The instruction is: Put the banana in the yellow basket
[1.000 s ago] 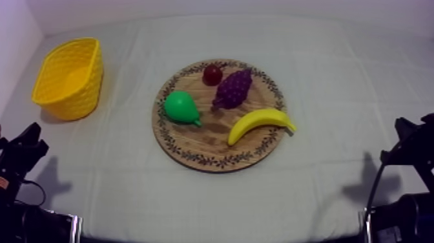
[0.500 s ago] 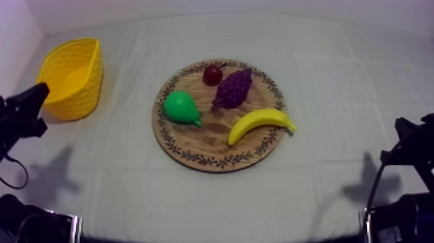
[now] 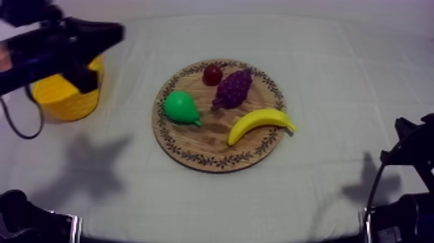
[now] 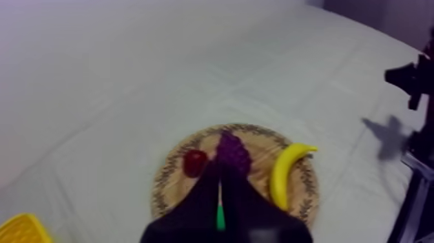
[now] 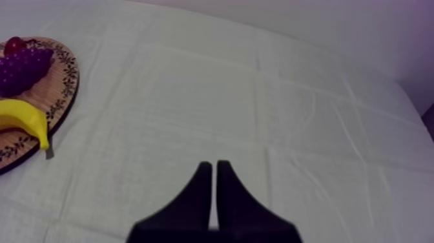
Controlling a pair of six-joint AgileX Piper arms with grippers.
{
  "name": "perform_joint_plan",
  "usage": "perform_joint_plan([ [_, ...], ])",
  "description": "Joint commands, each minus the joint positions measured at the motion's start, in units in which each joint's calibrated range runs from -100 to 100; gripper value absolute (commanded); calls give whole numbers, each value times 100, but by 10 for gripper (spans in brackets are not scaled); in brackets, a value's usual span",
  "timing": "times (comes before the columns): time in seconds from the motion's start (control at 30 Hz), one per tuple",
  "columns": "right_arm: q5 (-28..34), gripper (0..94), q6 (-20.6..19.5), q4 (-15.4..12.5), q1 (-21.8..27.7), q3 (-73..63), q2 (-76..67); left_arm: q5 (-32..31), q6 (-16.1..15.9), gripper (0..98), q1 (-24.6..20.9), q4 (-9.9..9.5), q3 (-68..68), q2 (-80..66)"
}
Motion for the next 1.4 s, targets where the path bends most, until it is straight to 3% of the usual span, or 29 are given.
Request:
perform_joint_plan([
  [0.0,-1,6,0,0,2,-3,-4,57,24,1,289,-2,-491,1074],
  [0.3,-1,6,0,0,2,-3,-4,204,160,1,655,34,-1298,2832],
  [0.6,-1,6,0,0,2,-3,-4,662,-61,1,644,428,-1900,4160],
  [1.17,-1,6,0,0,2,-3,-4,1058,55,33,631,486,-1950,4356],
  [1.2,-1,6,0,0,2,-3,-4,1064,39,93,634,499,-1932,4339],
  [1.37,-1,6,0,0,2,-3,-4,1165,40,592,635,552,-1863,4267],
])
